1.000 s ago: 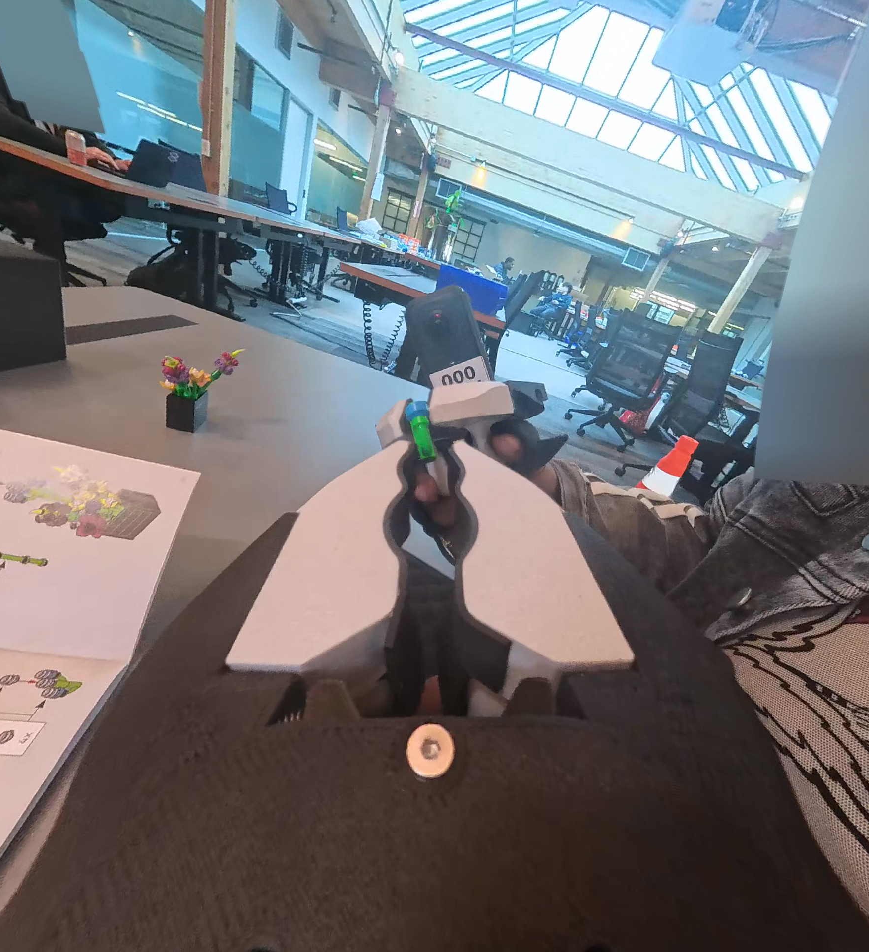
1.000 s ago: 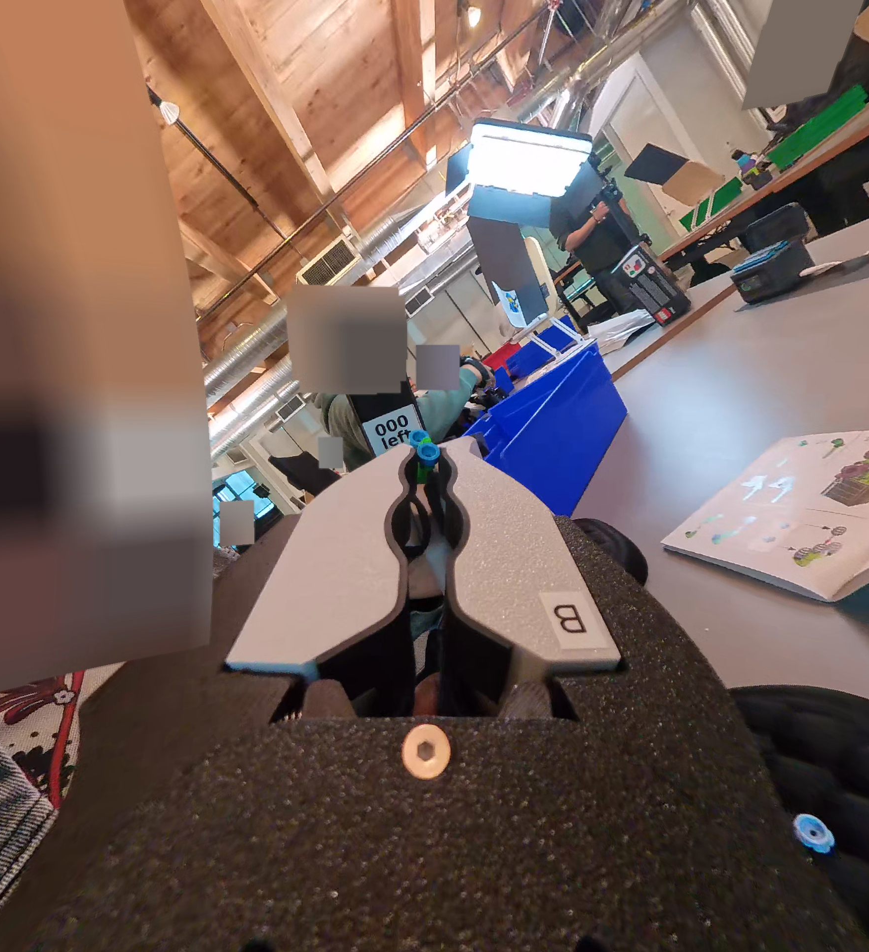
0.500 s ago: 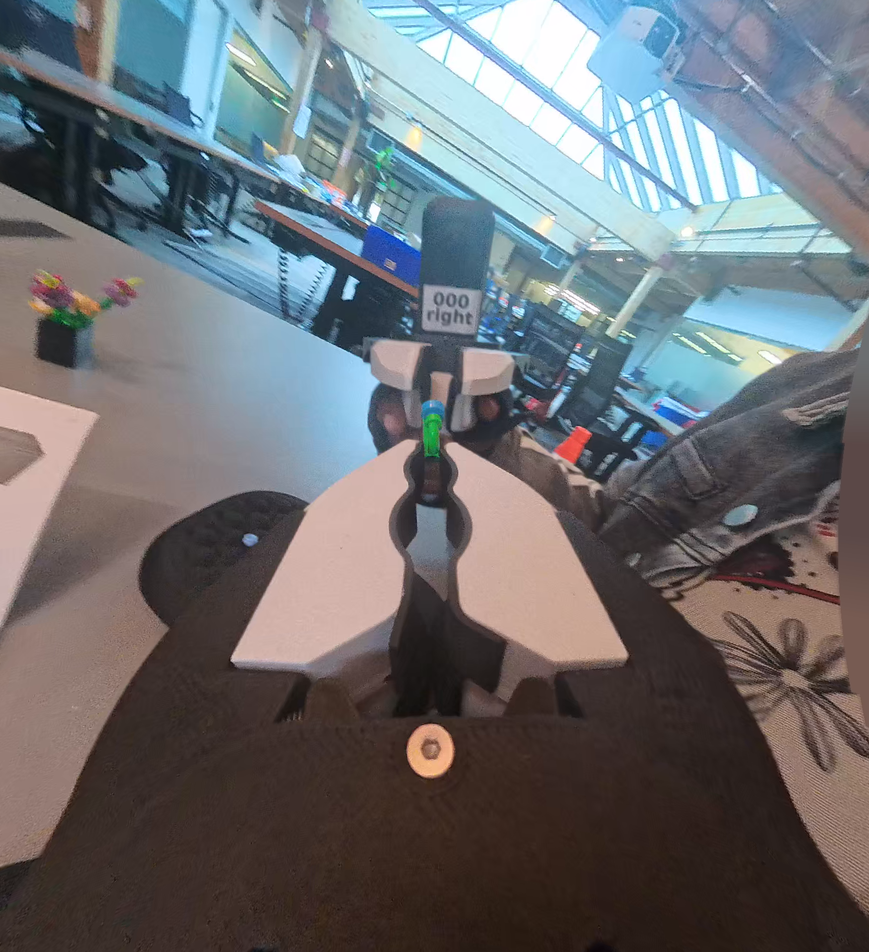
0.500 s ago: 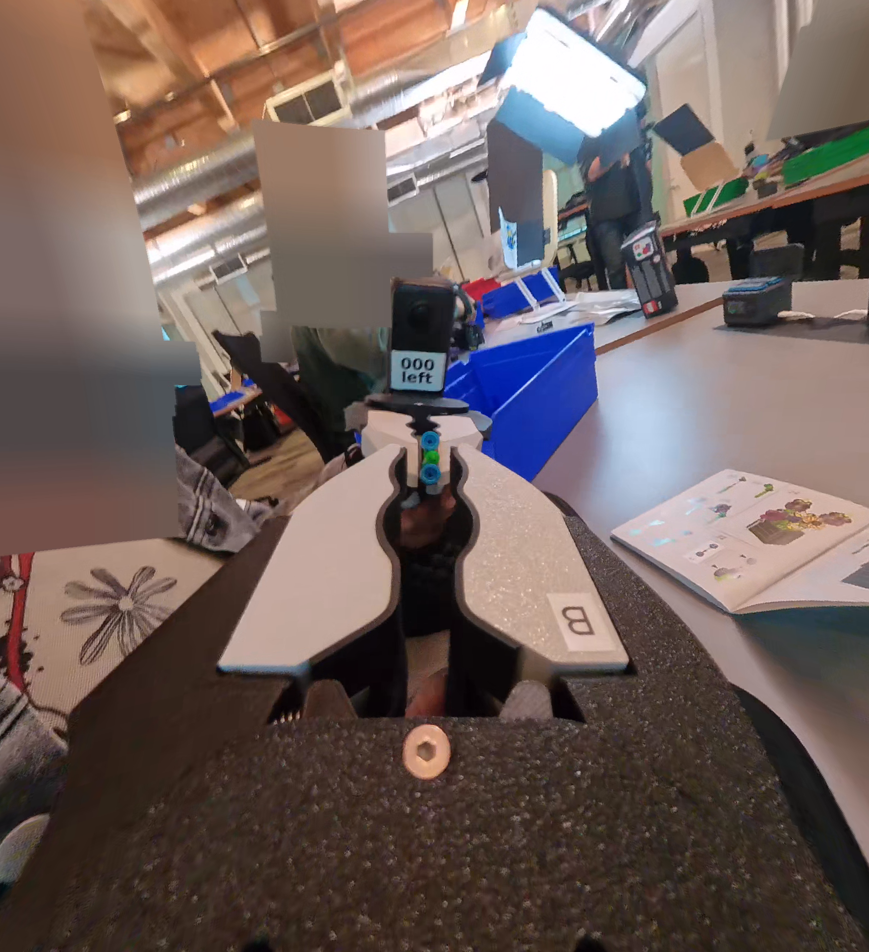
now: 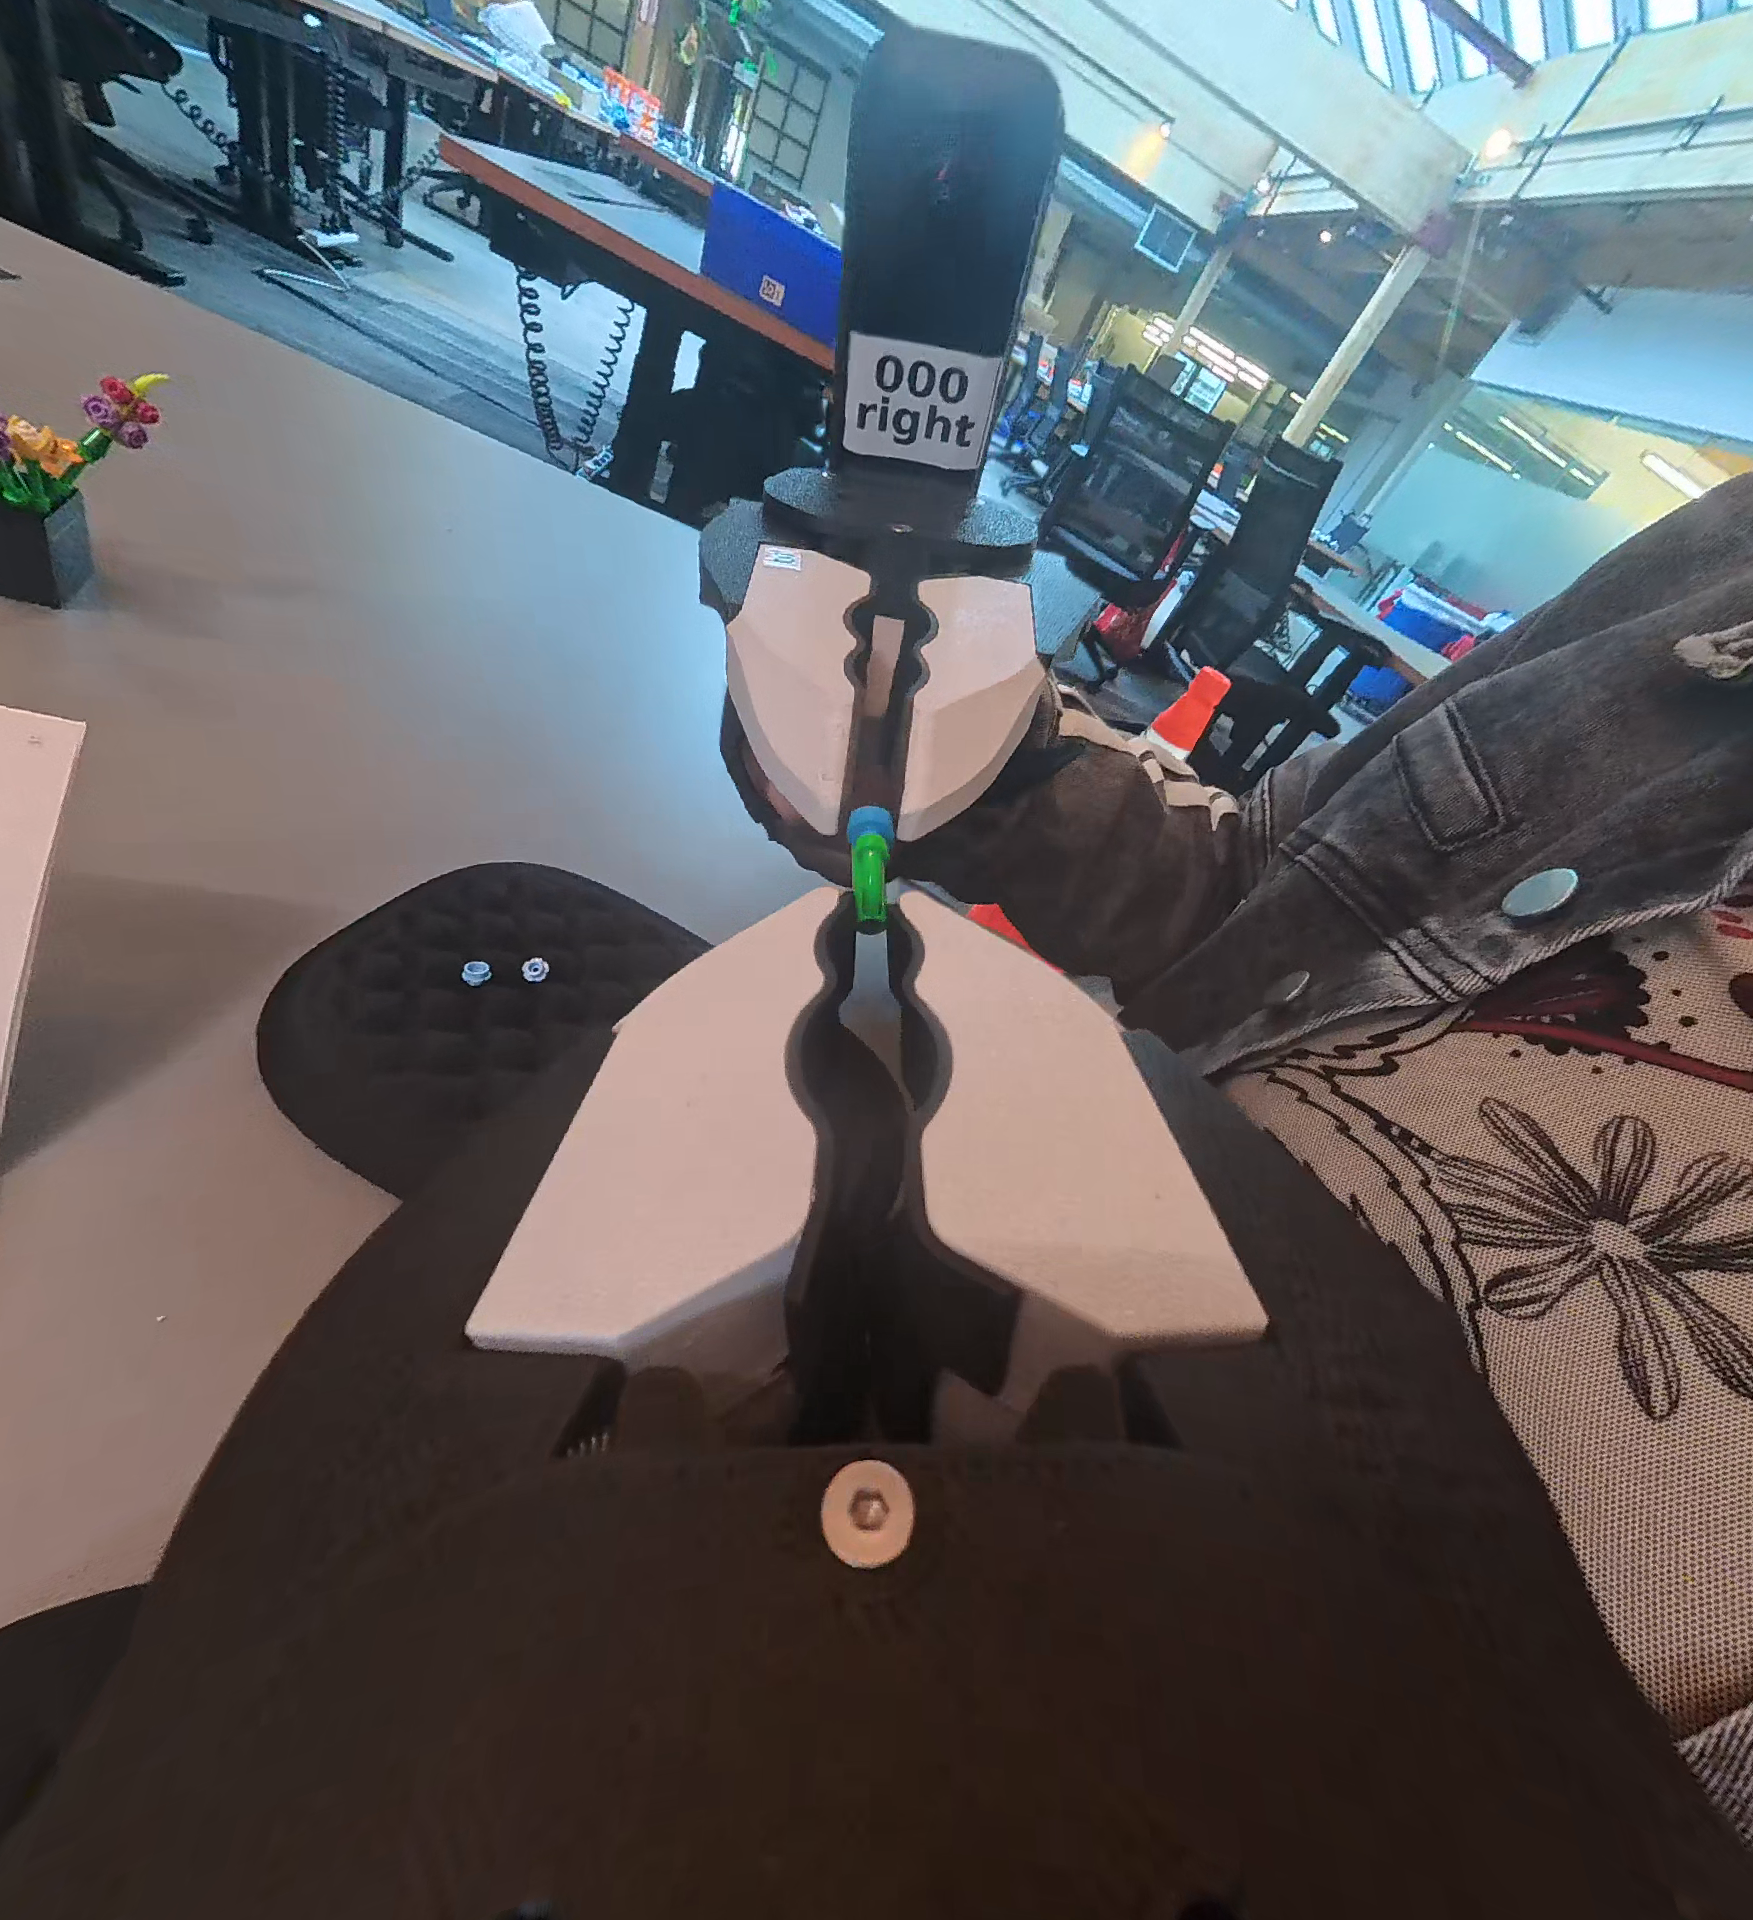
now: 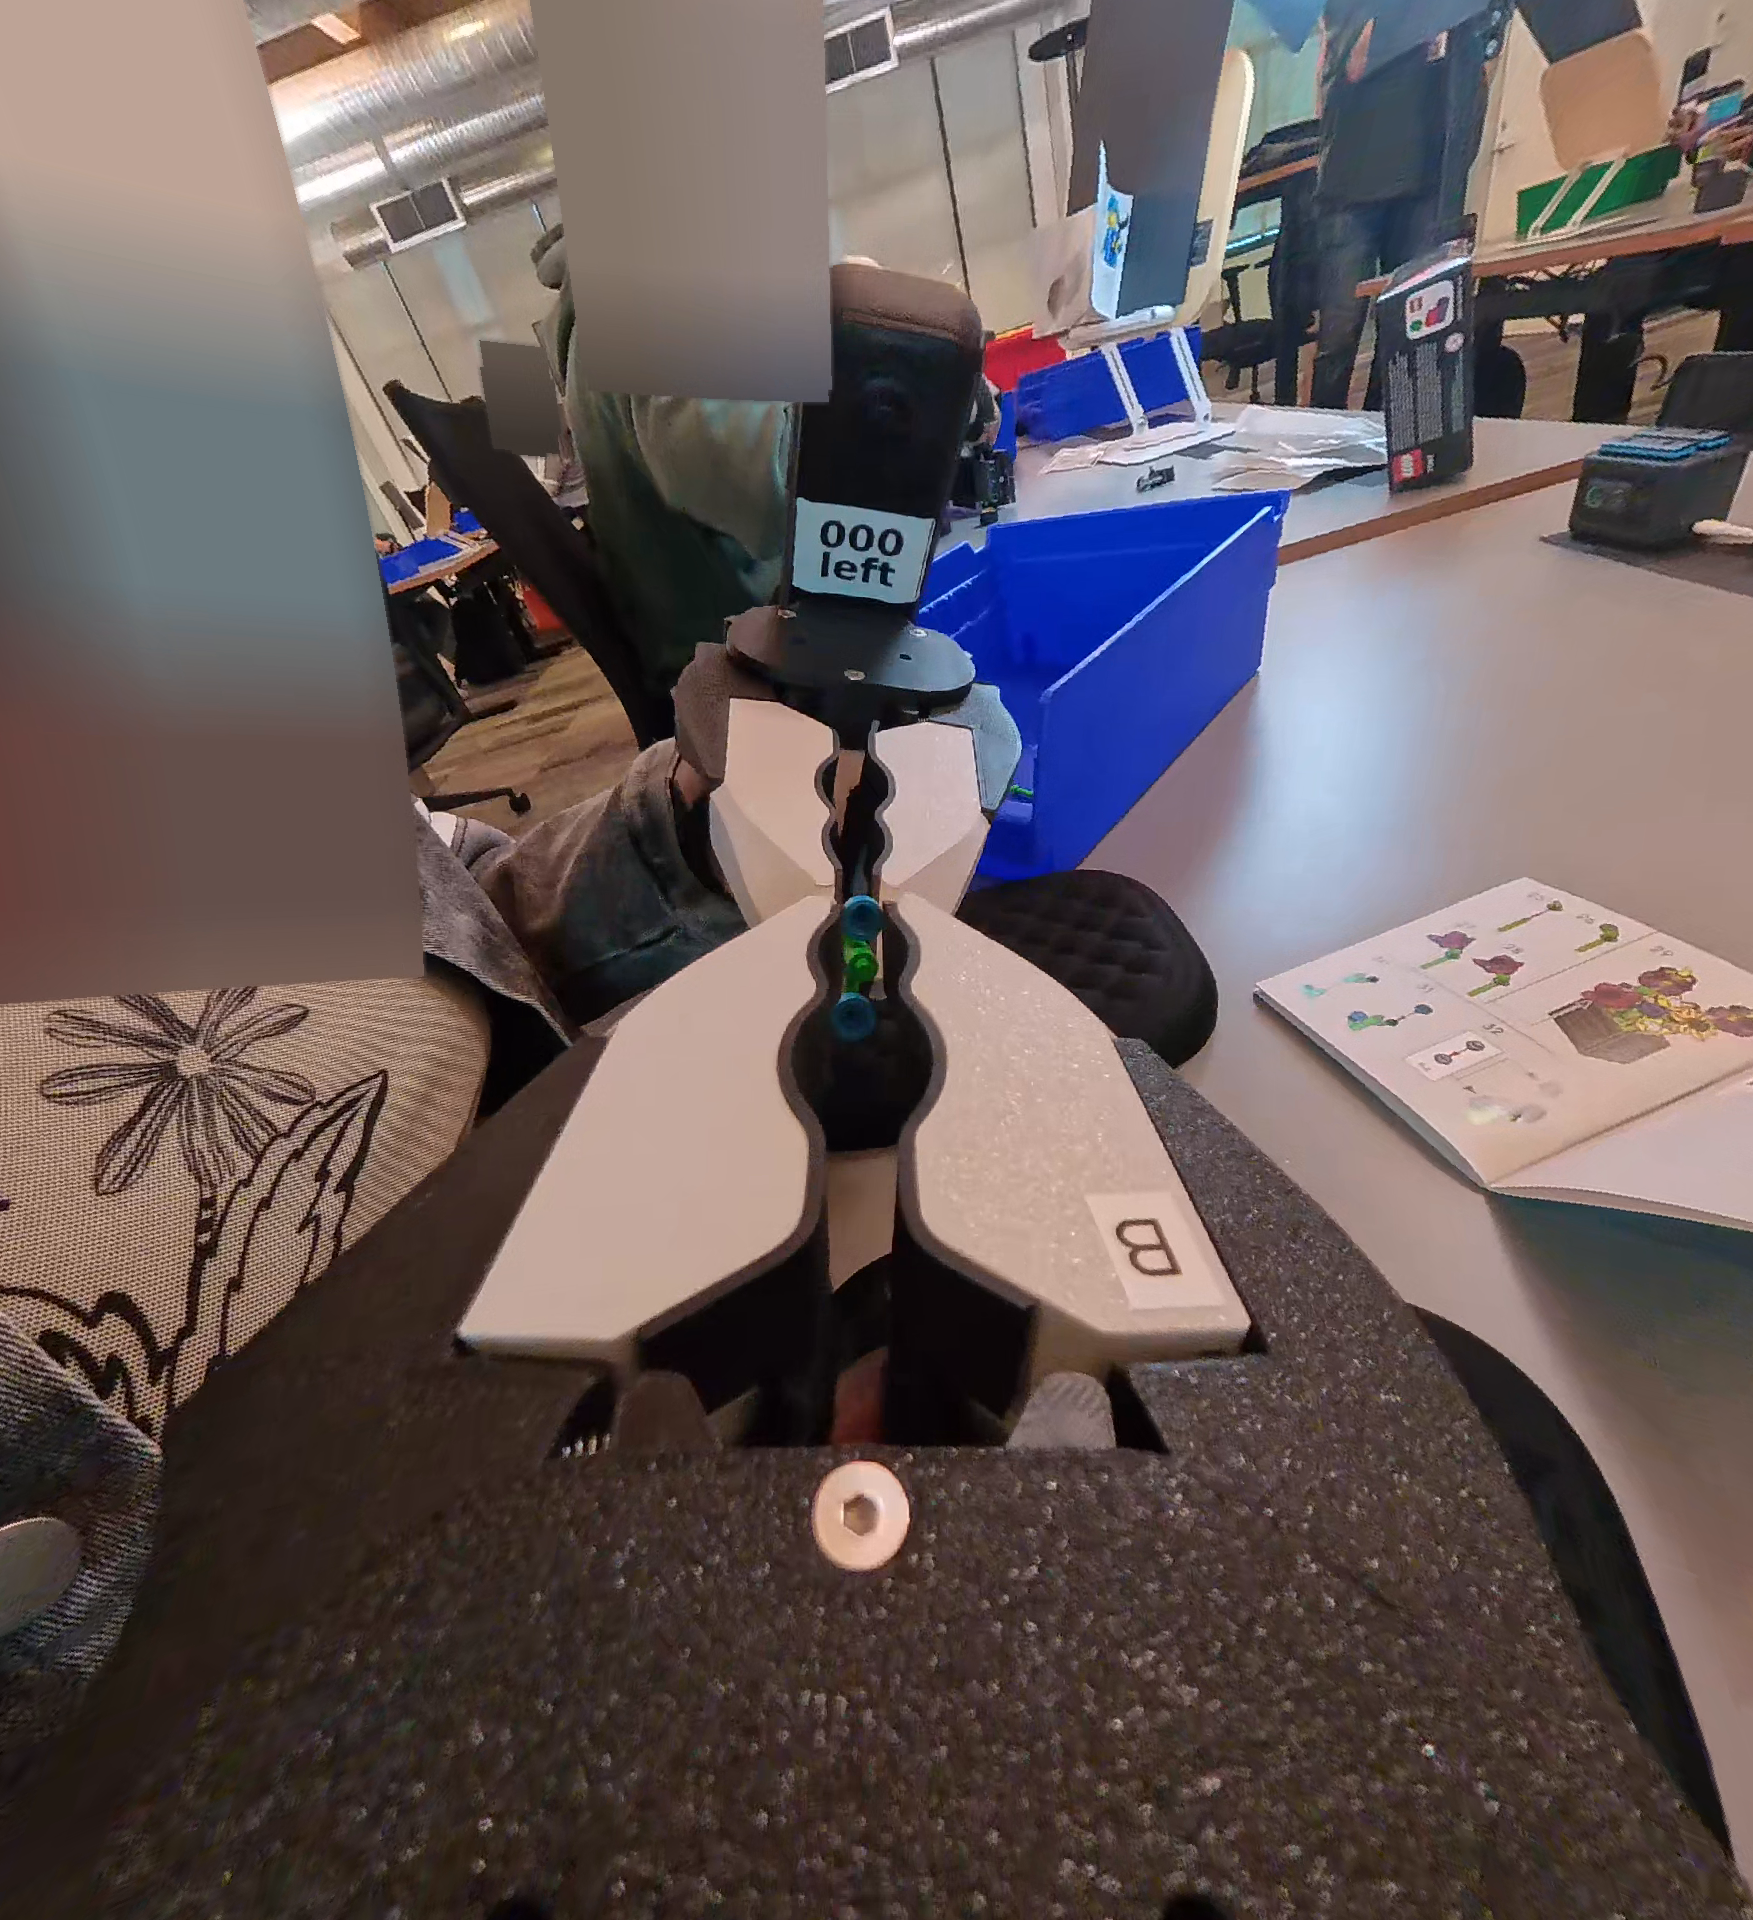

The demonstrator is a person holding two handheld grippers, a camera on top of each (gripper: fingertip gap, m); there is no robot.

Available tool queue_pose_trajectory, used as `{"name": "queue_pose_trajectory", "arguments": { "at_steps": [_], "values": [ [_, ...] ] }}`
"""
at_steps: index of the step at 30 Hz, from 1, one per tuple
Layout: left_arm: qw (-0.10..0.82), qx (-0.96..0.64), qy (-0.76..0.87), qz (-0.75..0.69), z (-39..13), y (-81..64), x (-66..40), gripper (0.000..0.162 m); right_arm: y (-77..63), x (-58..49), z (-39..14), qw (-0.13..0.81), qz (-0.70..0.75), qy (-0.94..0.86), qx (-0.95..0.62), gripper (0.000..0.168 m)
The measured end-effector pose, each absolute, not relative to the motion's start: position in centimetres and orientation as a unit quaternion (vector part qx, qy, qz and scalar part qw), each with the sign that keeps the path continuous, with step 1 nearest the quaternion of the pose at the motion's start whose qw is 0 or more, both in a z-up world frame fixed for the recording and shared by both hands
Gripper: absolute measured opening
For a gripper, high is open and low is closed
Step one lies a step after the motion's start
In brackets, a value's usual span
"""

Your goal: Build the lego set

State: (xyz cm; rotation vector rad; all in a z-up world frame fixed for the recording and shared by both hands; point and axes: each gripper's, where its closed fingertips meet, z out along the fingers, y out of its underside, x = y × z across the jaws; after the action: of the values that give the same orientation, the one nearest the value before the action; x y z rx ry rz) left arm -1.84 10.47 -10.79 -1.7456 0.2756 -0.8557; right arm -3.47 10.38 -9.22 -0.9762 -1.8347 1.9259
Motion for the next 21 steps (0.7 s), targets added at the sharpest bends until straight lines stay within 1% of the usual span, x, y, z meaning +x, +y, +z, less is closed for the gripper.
{"name": "queue_pose_trajectory", "arguments": {
  "at_steps": [4, 9, 21],
  "values": [
    [0.573, -0.727, 0.123, -0.358, -10.1, 10.5, -1.9, 0.009, 10.4, -3.4, -9.1, 0.154, 0.681, -0.631, -0.338, 0.006],
    [0.585, -0.722, 0.131, -0.344, -10.2, 10.5, -2.1, 0.006, 10.2, -3.3, -9.4, 0.154, 0.681, -0.632, -0.337, 0.006],
    [0.559, -0.755, 0.149, -0.309, -11.5, 10.5, -2.0, 0.006, 10.1, -3.3, -10.6, 0.173, 0.633, -0.676, -0.337, 0.006]
  ]
}}
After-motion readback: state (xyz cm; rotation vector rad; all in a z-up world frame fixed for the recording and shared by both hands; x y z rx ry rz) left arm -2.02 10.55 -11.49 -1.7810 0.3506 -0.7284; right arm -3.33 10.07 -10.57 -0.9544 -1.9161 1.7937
